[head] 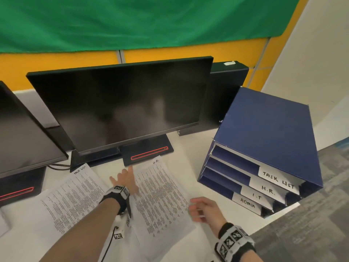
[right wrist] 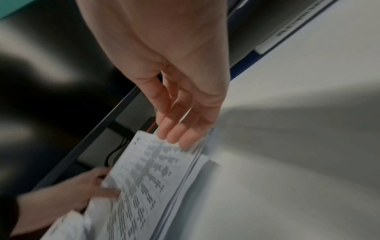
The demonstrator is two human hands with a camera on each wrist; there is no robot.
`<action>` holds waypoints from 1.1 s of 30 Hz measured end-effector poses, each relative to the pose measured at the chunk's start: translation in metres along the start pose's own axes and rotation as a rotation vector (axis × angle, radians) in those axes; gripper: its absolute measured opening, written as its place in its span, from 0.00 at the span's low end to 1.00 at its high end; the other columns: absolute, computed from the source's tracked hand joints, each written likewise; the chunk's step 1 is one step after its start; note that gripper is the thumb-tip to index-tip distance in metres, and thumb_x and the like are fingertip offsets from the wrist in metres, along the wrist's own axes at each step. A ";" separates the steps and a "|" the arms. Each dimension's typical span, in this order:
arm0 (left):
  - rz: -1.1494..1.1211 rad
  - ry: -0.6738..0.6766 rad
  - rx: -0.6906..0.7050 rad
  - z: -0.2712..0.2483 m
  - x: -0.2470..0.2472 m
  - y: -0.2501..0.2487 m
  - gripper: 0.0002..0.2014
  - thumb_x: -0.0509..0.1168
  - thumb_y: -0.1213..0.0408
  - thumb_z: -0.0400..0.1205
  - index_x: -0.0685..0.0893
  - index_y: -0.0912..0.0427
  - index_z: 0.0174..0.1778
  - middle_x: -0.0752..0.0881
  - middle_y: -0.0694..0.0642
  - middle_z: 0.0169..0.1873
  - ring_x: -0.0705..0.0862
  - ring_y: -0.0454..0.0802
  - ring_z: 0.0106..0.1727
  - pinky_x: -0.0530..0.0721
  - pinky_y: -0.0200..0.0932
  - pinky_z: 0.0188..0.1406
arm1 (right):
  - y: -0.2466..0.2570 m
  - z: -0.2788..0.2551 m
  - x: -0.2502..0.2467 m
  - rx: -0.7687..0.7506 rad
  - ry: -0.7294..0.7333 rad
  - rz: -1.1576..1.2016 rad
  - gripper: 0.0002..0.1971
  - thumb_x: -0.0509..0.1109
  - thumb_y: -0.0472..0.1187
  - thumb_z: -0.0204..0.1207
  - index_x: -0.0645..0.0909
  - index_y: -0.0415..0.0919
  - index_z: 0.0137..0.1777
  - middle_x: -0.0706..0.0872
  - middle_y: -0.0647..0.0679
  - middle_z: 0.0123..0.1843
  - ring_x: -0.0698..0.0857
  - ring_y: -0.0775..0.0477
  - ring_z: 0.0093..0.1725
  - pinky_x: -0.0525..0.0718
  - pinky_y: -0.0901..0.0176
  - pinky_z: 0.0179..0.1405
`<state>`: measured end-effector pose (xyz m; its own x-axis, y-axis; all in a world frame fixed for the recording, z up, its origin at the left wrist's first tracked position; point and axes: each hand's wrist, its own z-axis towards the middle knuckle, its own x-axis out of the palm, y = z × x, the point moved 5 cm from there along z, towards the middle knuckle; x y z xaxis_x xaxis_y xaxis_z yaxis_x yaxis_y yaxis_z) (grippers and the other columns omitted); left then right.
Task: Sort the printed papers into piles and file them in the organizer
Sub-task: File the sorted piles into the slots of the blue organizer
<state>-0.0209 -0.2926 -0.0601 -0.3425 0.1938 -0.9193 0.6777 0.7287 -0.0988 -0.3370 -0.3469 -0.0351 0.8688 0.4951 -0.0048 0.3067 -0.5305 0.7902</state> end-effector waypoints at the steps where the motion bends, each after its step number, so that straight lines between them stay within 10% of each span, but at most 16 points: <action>1: -0.003 -0.012 0.010 -0.001 0.000 0.000 0.40 0.70 0.58 0.73 0.56 0.52 0.78 0.72 0.57 0.70 0.71 0.59 0.73 0.59 0.66 0.76 | -0.002 0.004 0.006 -0.016 0.006 -0.077 0.13 0.56 0.26 0.78 0.82 0.32 0.52 0.86 0.37 0.39 0.81 0.43 0.37 0.82 0.55 0.34; 5: 0.008 -0.081 0.188 -0.016 -0.007 -0.013 0.20 0.59 0.66 0.79 0.71 0.51 0.67 0.77 0.54 0.62 0.77 0.54 0.66 0.65 0.57 0.73 | 0.007 0.017 0.015 -0.170 -0.060 -0.361 0.13 0.61 0.33 0.78 0.79 0.45 0.59 0.83 0.45 0.54 0.83 0.49 0.49 0.81 0.54 0.52; 9: -0.174 -0.253 0.479 -0.047 -0.043 -0.037 0.11 0.55 0.65 0.84 0.78 0.52 0.59 0.75 0.48 0.49 0.78 0.51 0.55 0.69 0.53 0.69 | 0.037 0.025 0.016 -0.304 -0.124 -0.475 0.38 0.72 0.36 0.72 0.58 0.44 0.79 0.67 0.47 0.76 0.68 0.45 0.76 0.69 0.46 0.76; 11: -0.232 -0.312 0.605 -0.065 -0.071 -0.047 0.09 0.56 0.64 0.85 0.79 0.51 0.57 0.72 0.45 0.47 0.74 0.47 0.50 0.68 0.49 0.65 | 0.054 0.026 0.016 -0.311 -0.092 -0.446 0.42 0.76 0.43 0.69 0.56 0.48 0.80 0.67 0.49 0.77 0.67 0.45 0.76 0.68 0.40 0.76; 14: -0.269 -0.436 0.736 -0.093 -0.115 -0.055 0.07 0.58 0.61 0.84 0.80 0.47 0.52 0.73 0.43 0.46 0.75 0.47 0.51 0.66 0.46 0.63 | 0.080 0.013 0.022 -0.299 0.064 -0.212 0.22 0.71 0.42 0.75 0.75 0.44 0.68 0.84 0.42 0.63 0.86 0.43 0.59 0.83 0.44 0.61; 18: -0.405 -0.724 0.481 -0.099 -0.159 -0.029 0.11 0.68 0.51 0.77 0.81 0.48 0.53 0.76 0.47 0.51 0.74 0.48 0.56 0.68 0.50 0.64 | 0.109 -0.006 0.020 -0.307 0.122 0.056 0.11 0.65 0.36 0.79 0.83 0.42 0.59 0.91 0.44 0.53 0.90 0.44 0.52 0.86 0.48 0.53; 22: -1.205 -0.274 0.294 -0.080 -0.152 -0.014 0.37 0.74 0.54 0.74 0.62 0.52 0.76 0.75 0.49 0.66 0.79 0.46 0.62 0.80 0.49 0.63 | 0.131 -0.019 0.021 -0.335 0.129 0.230 0.11 0.64 0.32 0.79 0.82 0.41 0.57 0.89 0.42 0.56 0.88 0.42 0.56 0.83 0.42 0.60; 24: -1.204 -0.193 0.332 -0.088 -0.147 -0.027 0.27 0.68 0.57 0.79 0.68 0.54 0.73 0.80 0.49 0.61 0.82 0.46 0.59 0.82 0.50 0.61 | 0.140 -0.026 0.027 -0.367 0.116 0.307 0.11 0.64 0.30 0.78 0.82 0.40 0.56 0.90 0.42 0.55 0.89 0.43 0.54 0.85 0.43 0.57; 30: -1.353 -0.589 0.376 -0.128 -0.140 -0.044 0.13 0.58 0.62 0.86 0.68 0.49 0.65 0.81 0.40 0.53 0.83 0.30 0.53 0.83 0.29 0.49 | 0.152 -0.041 0.046 -0.496 0.111 0.359 0.15 0.69 0.28 0.73 0.80 0.35 0.59 0.89 0.43 0.54 0.90 0.48 0.51 0.88 0.53 0.48; 33: -1.288 -0.619 0.373 -0.138 -0.113 -0.048 0.09 0.56 0.59 0.86 0.67 0.49 0.62 0.83 0.50 0.54 0.85 0.43 0.55 0.86 0.43 0.52 | 0.142 -0.040 0.054 -0.528 0.048 0.206 0.13 0.73 0.35 0.71 0.81 0.37 0.55 0.87 0.45 0.52 0.86 0.49 0.50 0.80 0.58 0.47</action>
<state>-0.1041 -0.2592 0.1010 -0.5640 -0.8160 -0.1267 0.2859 -0.0490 -0.9570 -0.2618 -0.3682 0.1013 0.8676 0.4553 0.1999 -0.1140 -0.2091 0.9712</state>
